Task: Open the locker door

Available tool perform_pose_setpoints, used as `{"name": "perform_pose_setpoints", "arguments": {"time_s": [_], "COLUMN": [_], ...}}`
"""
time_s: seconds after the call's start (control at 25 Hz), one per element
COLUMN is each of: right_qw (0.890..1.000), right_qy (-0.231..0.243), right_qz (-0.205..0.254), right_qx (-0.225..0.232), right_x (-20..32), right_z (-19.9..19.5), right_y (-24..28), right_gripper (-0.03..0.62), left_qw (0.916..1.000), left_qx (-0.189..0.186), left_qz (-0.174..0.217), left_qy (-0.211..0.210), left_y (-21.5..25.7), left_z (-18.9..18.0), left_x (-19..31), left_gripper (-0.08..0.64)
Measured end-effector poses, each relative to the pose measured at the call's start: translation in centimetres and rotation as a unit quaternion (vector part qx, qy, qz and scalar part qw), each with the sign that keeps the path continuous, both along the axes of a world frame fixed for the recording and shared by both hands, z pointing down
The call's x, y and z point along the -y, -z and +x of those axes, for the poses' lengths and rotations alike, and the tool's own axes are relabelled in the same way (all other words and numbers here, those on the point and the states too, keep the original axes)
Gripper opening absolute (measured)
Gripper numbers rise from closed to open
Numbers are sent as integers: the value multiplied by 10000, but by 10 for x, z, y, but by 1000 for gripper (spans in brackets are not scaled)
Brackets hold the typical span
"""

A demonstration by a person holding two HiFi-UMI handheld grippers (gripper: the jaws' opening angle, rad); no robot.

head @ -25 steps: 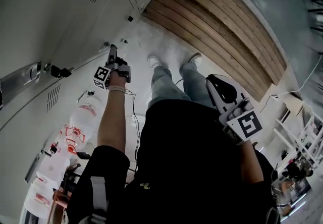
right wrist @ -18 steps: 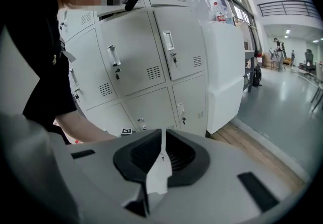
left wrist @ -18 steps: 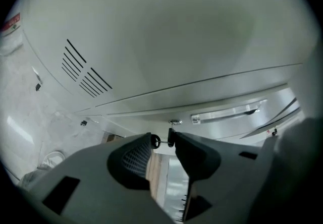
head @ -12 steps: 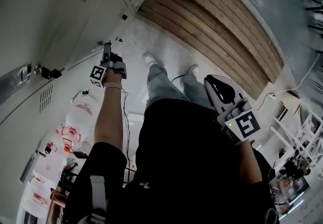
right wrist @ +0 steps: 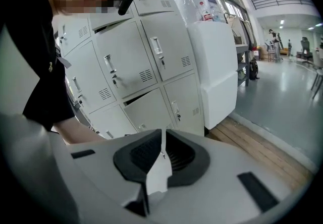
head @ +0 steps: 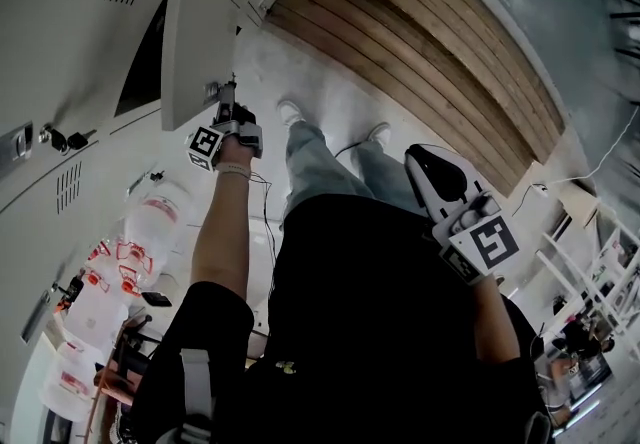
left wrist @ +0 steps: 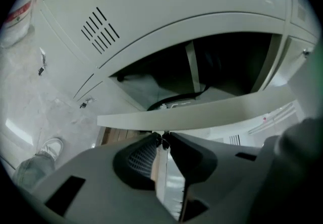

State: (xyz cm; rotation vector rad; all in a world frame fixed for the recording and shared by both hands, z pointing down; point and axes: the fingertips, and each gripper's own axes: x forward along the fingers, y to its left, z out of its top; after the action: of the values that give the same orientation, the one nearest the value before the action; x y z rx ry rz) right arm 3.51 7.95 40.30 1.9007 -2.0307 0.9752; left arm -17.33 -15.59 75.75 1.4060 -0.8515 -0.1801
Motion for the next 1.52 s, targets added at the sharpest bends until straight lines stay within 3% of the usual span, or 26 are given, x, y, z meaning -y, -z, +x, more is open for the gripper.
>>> {"name": "perform_pose_setpoints", "arguments": {"time_s": [0.16,0.44,0.64,0.84,1.12,1.32,1.52], "right_qw": [9999,9980,9976,9971,9969,9968,9958], "right_qy": [-110,-602,-685,-758,-773,-784,-892], "right_qz": [-16,-50,-84,-34,21,78,101], "right_qx": [-121,-166,-70,-86,-136,-161,-189], "right_x": [-17,-47,-63,-71,-68,-61,-58], "right_z": [19,55,65,73,75,71,67], "right_y": [-3,-4,-3,-2,-1,2,7], "right_gripper": [44,44,44,44,44,44,44], "left_qw": [9998,9979,9951,9939,9947,9907,9913], "left_qx": [-157,-463,-649,-1020,-702,-590,-515], "left_qz": [-73,-49,-180,-374,-754,-991,-1088], "left_qy": [-125,445,727,185,-20,-722,-526], "left_y": [-1,-2,-5,-1,-4,-1,-5], "left_z": [31,67,95,139,126,136,121], "left_x": [-23,-40,-51,-76,-100,-111,-106], "left_gripper": [95,94,95,95,95,95,95]}}
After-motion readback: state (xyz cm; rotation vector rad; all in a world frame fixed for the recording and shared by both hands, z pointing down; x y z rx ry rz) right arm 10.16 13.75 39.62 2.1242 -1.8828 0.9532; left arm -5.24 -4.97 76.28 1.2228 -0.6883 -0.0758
